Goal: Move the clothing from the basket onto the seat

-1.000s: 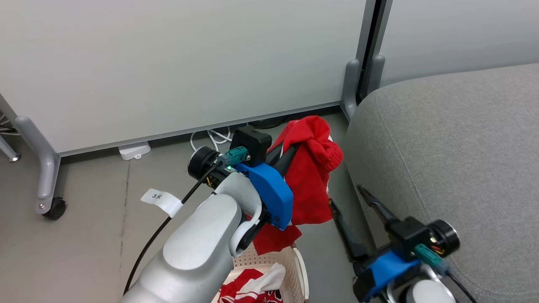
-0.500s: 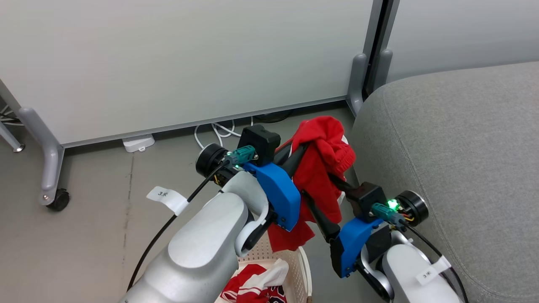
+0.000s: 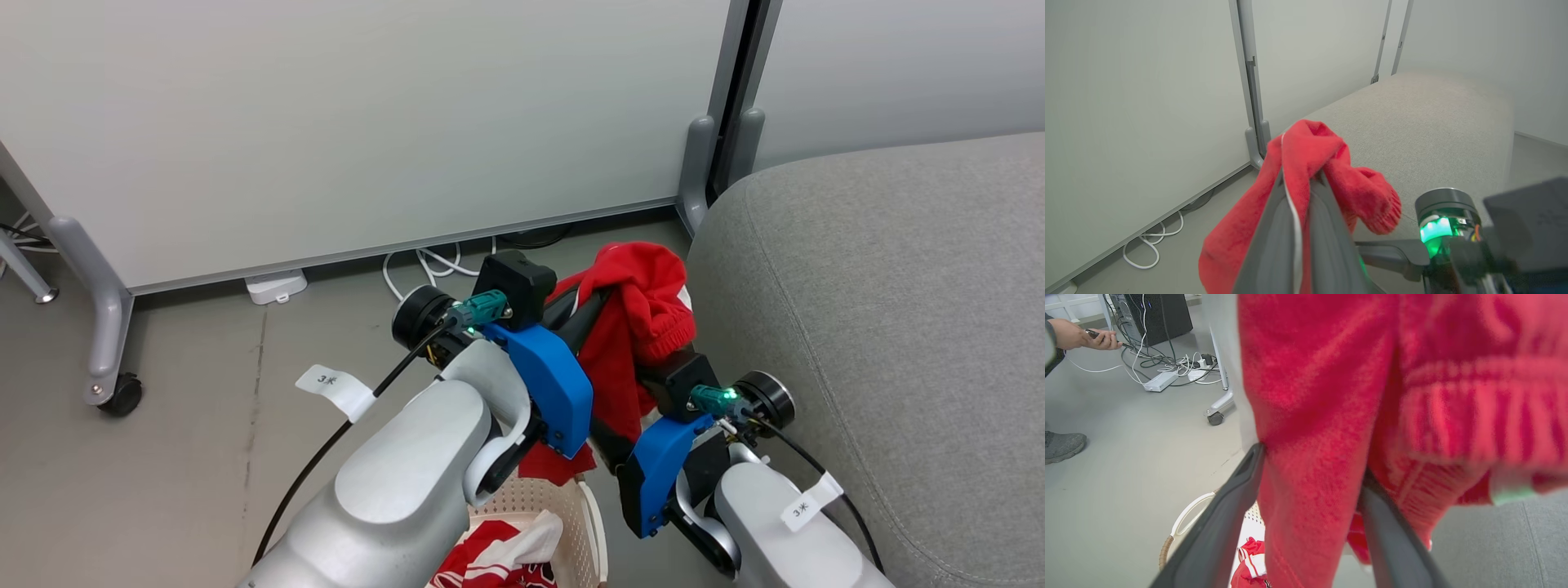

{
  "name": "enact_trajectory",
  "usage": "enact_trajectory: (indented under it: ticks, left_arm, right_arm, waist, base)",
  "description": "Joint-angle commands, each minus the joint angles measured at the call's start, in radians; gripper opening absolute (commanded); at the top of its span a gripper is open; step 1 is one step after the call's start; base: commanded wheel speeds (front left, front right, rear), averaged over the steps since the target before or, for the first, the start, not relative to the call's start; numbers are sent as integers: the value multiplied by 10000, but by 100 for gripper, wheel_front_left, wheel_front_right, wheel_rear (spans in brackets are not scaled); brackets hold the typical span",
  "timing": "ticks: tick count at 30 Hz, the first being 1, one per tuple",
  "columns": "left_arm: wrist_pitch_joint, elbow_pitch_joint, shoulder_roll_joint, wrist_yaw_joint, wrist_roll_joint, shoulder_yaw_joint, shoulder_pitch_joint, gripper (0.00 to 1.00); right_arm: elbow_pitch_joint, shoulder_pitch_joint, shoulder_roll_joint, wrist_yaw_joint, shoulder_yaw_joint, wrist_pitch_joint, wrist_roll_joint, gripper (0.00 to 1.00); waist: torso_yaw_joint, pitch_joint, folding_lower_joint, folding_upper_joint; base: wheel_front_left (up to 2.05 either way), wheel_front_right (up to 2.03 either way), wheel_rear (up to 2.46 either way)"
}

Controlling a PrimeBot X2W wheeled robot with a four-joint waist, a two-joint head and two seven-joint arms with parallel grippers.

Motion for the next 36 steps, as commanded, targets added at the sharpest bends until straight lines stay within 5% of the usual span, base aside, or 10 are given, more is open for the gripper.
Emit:
enact_trajectory:
  ticks: [1, 3, 21, 22, 24, 25, 36]
  left_arm:
    - [-71, 19, 1, 43, -69, -38, -172, 0]
    - [-82, 30, 1, 56, -140, -94, -188, 0]
    - [-320, 237, 2, 246, -380, -283, -251, 0]
    - [-339, 242, 2, 254, -393, -284, -263, 9]
    - [-426, 270, 2, 272, -399, -269, -287, 93]
    - [-444, 290, 2, 292, -408, -272, -293, 100]
    - [-692, 492, 1, 397, -532, -256, -343, 100]
  right_arm:
    - [198, -230, -29, 5, -23, -119, 155, 58]
    - [361, -326, -27, 5, -102, -279, 148, 0]
    - [1006, -485, -27, 5, -57, -758, 199, 0]
    - [1021, -490, -27, 5, -48, -764, 203, 0]
    - [1042, -489, -27, 5, -20, -754, 220, 0]
    - [1048, -488, -27, 5, -5, -751, 233, 0]
    - [969, -481, -26, 5, 0, -777, 350, 0]
  waist:
    - [-14, -37, -1, 0]
    - [-24, -61, -1, 0]
    - [-128, -196, -1, 0]
    - [-134, -201, -1, 0]
    - [-141, -211, -1, 0]
    - [-144, -214, -1, 0]
    - [-109, -256, -1, 0]
  base:
    - [0, 0, 0]
    - [0, 0, 0]
    - [0, 0, 0]
    - [0, 0, 0]
    - [0, 0, 0]
    - [0, 0, 0]
    - [0, 0, 0]
